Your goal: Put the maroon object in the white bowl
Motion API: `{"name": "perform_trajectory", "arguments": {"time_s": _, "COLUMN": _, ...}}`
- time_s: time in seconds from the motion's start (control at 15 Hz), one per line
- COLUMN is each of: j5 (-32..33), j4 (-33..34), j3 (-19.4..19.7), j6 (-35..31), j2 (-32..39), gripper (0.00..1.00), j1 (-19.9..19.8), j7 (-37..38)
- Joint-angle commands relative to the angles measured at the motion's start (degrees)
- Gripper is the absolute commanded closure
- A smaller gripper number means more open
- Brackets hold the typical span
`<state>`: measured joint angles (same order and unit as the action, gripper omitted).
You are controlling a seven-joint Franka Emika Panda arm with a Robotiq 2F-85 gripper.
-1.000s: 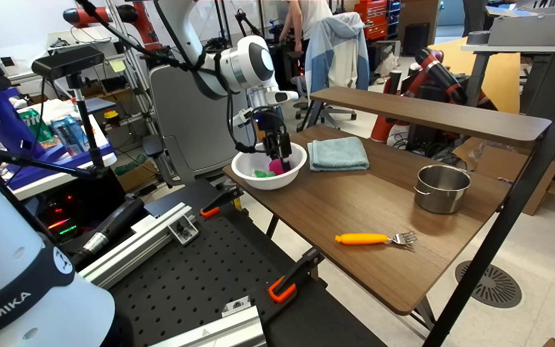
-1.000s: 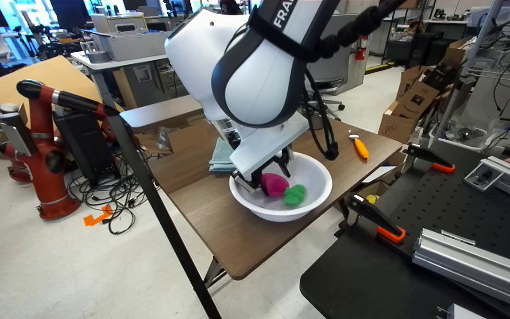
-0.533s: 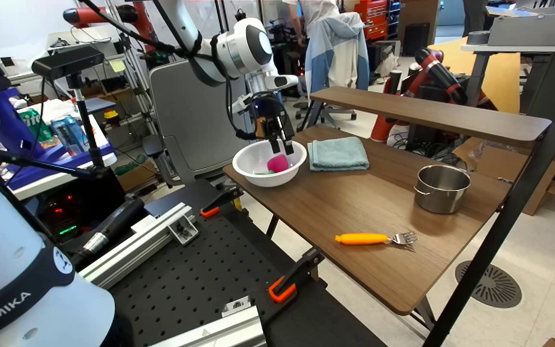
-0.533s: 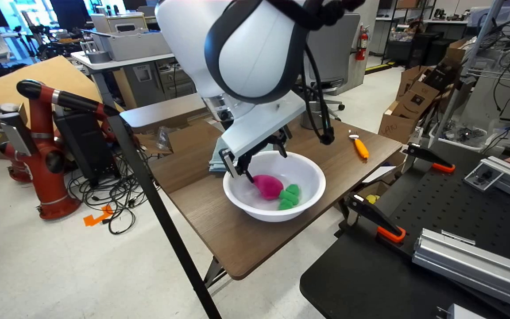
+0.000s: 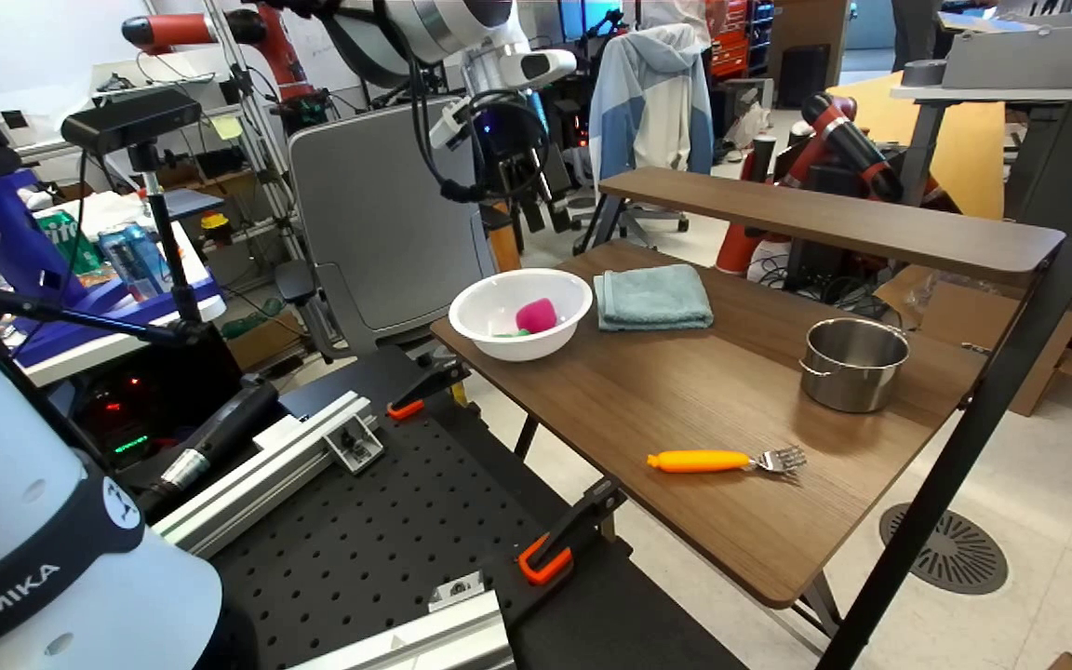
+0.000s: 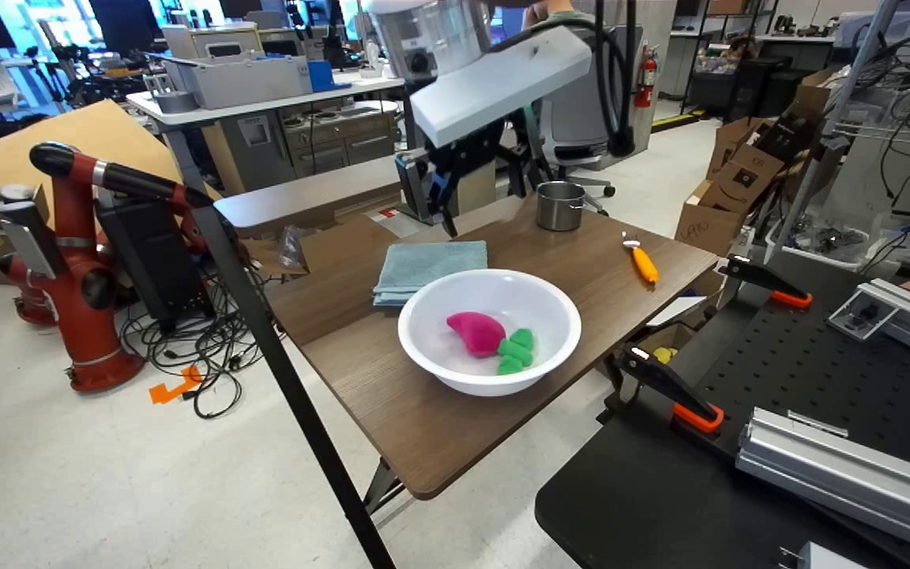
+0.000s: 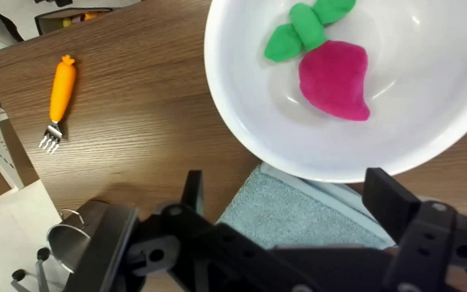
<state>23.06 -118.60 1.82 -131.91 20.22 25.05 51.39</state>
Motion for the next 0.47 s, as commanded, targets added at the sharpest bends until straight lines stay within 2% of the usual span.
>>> {"name": "perform_trajectory", "arguments": {"time_s": 0.0, "j5": 0.8, "j4": -6.3, "j3": -2.2, "j6": -1.9, "j2": -7.4, "gripper": 0.00, "j1": -2.9, "j7": 1.2}}
{"name": "perform_trajectory", "arguments": {"time_s": 0.07, "j5": 0.7, "j4": -2.7, "j3": -2.8, "j6": 0.3, "j2": -4.3, "gripper": 0.00, "j1": -3.3, "j7": 0.5}}
{"name": "perform_trajectory", "arguments": {"time_s": 0.4, "j5": 0.7, "j4": -5.5, "j3": -3.6, "j6": 0.3, "j2": -6.9, "gripper": 0.00, "j1": -4.0, "j7": 0.9}}
